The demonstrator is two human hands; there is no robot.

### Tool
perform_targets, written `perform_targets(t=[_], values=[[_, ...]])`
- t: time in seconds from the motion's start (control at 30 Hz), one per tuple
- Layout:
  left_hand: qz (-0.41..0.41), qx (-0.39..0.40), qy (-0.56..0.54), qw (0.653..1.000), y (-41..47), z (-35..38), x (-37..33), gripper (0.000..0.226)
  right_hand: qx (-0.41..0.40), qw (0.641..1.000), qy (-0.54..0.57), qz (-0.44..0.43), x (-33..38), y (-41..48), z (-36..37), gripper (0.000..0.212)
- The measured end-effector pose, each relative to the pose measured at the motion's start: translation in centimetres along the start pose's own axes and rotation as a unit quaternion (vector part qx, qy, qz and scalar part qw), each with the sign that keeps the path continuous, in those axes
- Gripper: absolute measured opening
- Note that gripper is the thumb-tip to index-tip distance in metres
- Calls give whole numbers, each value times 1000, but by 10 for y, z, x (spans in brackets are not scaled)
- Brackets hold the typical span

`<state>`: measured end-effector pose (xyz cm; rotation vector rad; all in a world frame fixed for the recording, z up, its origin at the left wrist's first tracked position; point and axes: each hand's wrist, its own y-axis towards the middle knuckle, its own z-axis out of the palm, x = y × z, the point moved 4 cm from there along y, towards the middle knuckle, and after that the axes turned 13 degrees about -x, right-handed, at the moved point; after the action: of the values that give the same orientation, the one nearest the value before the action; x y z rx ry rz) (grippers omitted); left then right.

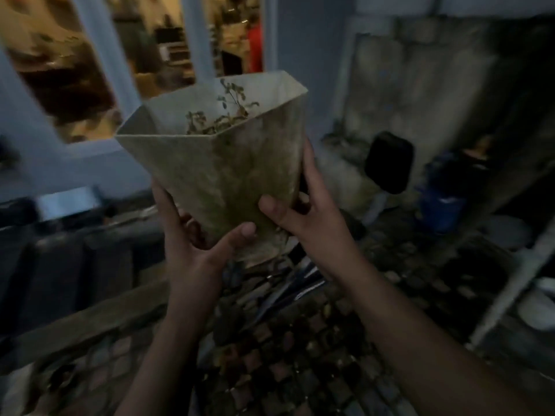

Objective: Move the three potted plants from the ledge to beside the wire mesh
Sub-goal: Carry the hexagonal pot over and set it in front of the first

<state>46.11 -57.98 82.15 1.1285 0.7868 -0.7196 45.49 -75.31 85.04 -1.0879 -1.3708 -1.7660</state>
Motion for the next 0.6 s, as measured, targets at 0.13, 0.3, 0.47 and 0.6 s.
perform_targets(t=[0.13,0.3,0.47,0.6], values=[[-43,88,-33,995,-7,104,20,122,-119,992,-50,-3,13,7,-99,93],[-88,224,-129,962,-21,232,48,120,-268,954,-128,-28,17,10,-207,103],[-99,315,-177,927,-34,330,81,117,-351,919,-172,-58,9,15,-279,97],[-101,380,-189,900,-43,399,110,124,-434,873,-207,-77,2,23,-322,94]])
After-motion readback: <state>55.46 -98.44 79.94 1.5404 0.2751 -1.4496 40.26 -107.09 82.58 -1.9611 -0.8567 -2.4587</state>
